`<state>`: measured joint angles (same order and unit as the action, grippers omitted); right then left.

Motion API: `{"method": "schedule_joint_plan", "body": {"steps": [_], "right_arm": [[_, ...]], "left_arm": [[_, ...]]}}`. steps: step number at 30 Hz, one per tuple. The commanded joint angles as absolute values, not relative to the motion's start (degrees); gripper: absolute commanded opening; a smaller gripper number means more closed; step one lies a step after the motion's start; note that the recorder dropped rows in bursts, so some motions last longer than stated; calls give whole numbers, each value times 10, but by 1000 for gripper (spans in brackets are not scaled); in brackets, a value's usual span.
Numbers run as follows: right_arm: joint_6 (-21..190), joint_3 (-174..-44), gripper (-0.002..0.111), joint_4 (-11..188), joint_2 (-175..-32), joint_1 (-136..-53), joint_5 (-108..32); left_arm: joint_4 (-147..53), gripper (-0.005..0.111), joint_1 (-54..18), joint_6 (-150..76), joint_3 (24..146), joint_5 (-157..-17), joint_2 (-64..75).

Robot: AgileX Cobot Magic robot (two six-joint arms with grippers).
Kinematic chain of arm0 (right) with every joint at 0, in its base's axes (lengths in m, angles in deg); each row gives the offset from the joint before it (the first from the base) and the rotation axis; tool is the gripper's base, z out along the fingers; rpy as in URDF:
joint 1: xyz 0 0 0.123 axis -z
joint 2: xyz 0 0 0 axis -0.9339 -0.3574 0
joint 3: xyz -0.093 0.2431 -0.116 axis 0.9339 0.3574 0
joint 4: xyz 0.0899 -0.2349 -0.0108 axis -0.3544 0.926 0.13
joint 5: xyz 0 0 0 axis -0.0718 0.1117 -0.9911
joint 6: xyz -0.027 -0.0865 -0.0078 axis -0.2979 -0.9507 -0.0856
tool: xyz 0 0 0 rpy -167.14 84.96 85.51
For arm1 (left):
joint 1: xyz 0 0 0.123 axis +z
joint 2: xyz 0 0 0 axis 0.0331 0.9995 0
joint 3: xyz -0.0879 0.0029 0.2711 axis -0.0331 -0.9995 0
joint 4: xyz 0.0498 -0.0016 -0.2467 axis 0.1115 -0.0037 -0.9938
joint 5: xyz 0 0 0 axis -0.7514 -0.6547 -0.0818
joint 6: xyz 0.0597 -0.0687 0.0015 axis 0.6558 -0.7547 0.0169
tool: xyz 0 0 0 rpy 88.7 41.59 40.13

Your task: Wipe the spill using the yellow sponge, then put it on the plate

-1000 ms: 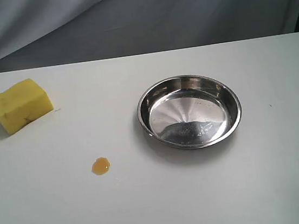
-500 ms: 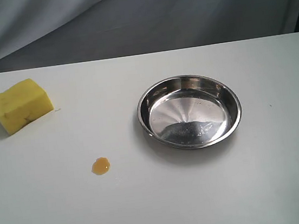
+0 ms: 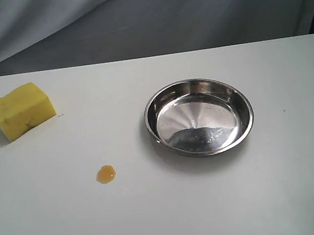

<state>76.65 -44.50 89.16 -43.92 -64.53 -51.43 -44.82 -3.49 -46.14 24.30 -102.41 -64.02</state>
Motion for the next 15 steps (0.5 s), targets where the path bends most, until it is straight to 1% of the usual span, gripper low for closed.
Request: {"method": "schedule_joint_plan", "body": {"steps": [1, 11, 15], "right_arm": [[767, -443, 0, 889, -441, -643, -510], [767, -443, 0, 889, -441, -643, -510], [767, -443, 0, 889, -441, -643, -510]], "left_arm": [[-452, 0, -37, -464, 243, -1018, -642], [-441, 0, -37, -461, 243, -1014, -642], [-482, 0, -37, -466, 243, -951, -642]]}}
